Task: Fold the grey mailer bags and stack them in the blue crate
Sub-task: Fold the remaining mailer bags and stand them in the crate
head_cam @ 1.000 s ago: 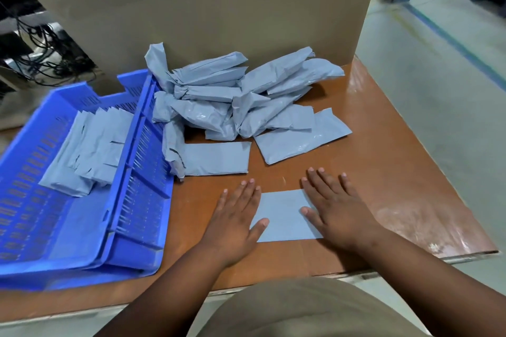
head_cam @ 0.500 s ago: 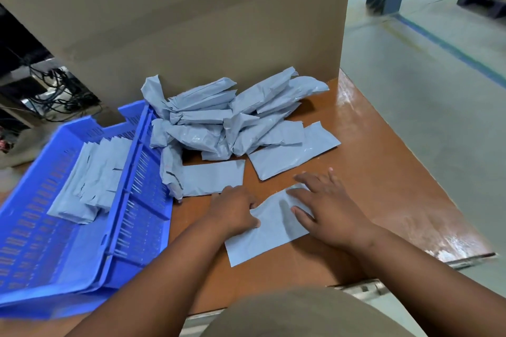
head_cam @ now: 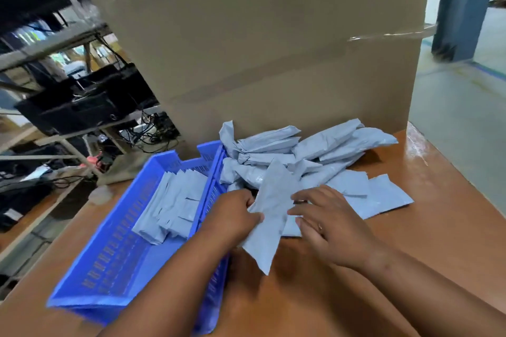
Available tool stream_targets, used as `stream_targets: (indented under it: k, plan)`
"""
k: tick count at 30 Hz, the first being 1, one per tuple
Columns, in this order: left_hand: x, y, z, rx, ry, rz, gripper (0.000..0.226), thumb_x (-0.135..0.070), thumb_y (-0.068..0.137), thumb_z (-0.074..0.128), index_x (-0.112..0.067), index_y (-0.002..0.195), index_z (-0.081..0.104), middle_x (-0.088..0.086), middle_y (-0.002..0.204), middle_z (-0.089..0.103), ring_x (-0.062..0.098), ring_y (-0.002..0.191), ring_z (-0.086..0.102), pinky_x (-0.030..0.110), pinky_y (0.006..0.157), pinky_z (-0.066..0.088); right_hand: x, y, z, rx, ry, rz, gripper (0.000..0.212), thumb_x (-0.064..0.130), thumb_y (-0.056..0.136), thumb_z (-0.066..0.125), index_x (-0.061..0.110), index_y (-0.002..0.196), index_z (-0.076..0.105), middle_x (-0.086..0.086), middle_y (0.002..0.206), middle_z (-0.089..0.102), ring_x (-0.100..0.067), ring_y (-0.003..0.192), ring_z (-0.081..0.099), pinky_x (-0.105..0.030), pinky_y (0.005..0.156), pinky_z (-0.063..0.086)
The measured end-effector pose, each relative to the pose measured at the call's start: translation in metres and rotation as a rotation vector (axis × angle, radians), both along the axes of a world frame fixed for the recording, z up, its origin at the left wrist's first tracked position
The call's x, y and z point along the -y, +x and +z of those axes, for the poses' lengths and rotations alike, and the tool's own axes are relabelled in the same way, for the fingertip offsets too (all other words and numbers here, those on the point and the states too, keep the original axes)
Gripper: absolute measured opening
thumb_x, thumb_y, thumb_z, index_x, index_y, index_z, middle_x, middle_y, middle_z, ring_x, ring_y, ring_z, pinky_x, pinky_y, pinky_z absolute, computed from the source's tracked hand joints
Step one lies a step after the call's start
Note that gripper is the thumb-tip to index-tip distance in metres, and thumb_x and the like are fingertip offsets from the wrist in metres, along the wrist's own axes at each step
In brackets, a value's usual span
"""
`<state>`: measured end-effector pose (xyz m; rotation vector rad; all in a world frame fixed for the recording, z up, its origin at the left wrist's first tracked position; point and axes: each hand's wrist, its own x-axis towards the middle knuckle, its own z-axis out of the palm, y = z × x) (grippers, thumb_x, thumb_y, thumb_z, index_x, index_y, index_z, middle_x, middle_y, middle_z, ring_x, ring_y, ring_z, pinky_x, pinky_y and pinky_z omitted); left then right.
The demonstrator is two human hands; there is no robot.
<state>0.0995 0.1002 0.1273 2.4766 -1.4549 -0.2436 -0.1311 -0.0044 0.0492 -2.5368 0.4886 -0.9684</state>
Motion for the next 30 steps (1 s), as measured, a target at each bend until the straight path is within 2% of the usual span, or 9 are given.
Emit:
stream_targets:
  k: [3,7,10,13,17,21,26,28,30]
  plan:
    - [-0.012,0.029,0.027,0.008,-0.067,0.05,0.033,-0.035,0.079,0.085,-0.017,0.08,0.057,-0.004,0.078,0.061,0.017,0.074,0.056,0.034,0.061,0.038,-0.005,0.055,0.032,-0.011,-0.044,0.035,0.026,0.037,0.103,0.058,0.038,0.123,0.074,0.012,0.137,0.061,-0.017,0.125,0.055,-0.035,0.11,0.039]
    - [-0.025,0.069,0.05,0.024,-0.154,0.082,0.04,-0.035,0.078,0.083,-0.019,0.07,0.048,-0.006,0.066,0.05,0.014,0.064,0.046,0.034,0.055,0.028,-0.02,0.124,0.067,-0.025,-0.094,0.094,0.029,0.041,0.103,0.051,0.038,0.121,0.073,0.011,0.131,0.062,-0.02,0.122,0.056,-0.042,0.105,0.042]
    - [-0.034,0.099,0.065,0.014,-0.199,0.137,0.042,-0.034,0.08,0.082,-0.021,0.066,0.044,-0.007,0.063,0.048,0.011,0.059,0.041,0.035,0.055,0.03,-0.031,0.165,0.081,-0.03,-0.101,0.119,0.027,0.039,0.102,0.052,0.037,0.121,0.071,0.011,0.127,0.062,-0.021,0.118,0.058,-0.042,0.101,0.044]
    - [-0.045,0.135,0.077,0.034,-0.203,0.188,0.036,-0.029,0.082,0.082,-0.021,0.07,0.049,-0.009,0.07,0.055,0.013,0.065,0.049,0.032,0.054,0.032,-0.042,0.195,0.088,-0.029,-0.093,0.117,0.03,0.04,0.101,0.05,0.036,0.122,0.071,0.012,0.124,0.062,-0.018,0.113,0.058,-0.038,0.097,0.045]
    - [-0.06,0.186,0.086,0.09,-0.171,0.252,0.034,-0.03,0.084,0.082,-0.02,0.074,0.051,-0.005,0.075,0.056,0.018,0.071,0.051,0.031,0.053,0.029,-0.045,0.222,0.091,0.037,-0.054,0.031,0.031,0.036,0.1,0.047,0.03,0.115,0.073,0.013,0.115,0.065,-0.019,0.101,0.061,-0.044,0.091,0.051]
    - [-0.056,0.225,0.061,0.105,-0.124,0.258,0.027,-0.029,0.085,0.076,-0.018,0.075,0.053,-0.003,0.08,0.061,0.026,0.086,0.061,0.034,0.059,0.035,-0.044,0.241,0.084,0.047,-0.046,-0.078,0.032,0.034,0.1,0.045,0.026,0.109,0.075,0.013,0.108,0.065,-0.018,0.098,0.058,-0.04,0.089,0.049]
    - [-0.022,0.242,0.007,-0.007,-0.033,0.249,0.018,-0.02,0.082,0.073,-0.021,0.078,0.055,0.005,0.1,0.073,0.028,0.093,0.07,0.034,0.065,0.048,-0.05,0.284,0.07,-0.175,-0.04,-0.166,0.029,0.039,0.096,0.052,0.03,0.11,0.076,0.01,0.104,0.066,-0.022,0.097,0.06,-0.039,0.087,0.049]
    - [-0.01,0.239,-0.007,-0.004,0.006,0.228,0.011,-0.014,0.084,0.068,-0.022,0.087,0.061,0.004,0.107,0.072,0.028,0.101,0.07,0.034,0.069,0.049,-0.054,0.299,0.065,-0.245,-0.041,-0.192,0.035,0.041,0.093,0.049,0.03,0.109,0.078,0.007,0.101,0.068,-0.025,0.095,0.063,-0.039,0.087,0.05]
    - [0.003,0.24,-0.024,-0.014,0.002,0.229,0.019,-0.012,0.089,0.063,-0.018,0.106,0.069,0.005,0.117,0.069,0.029,0.112,0.069,0.034,0.076,0.051,-0.055,0.309,0.057,-0.333,-0.078,-0.186,0.041,0.042,0.091,0.043,0.029,0.106,0.078,0.004,0.098,0.07,-0.028,0.091,0.065,-0.04,0.087,0.052]
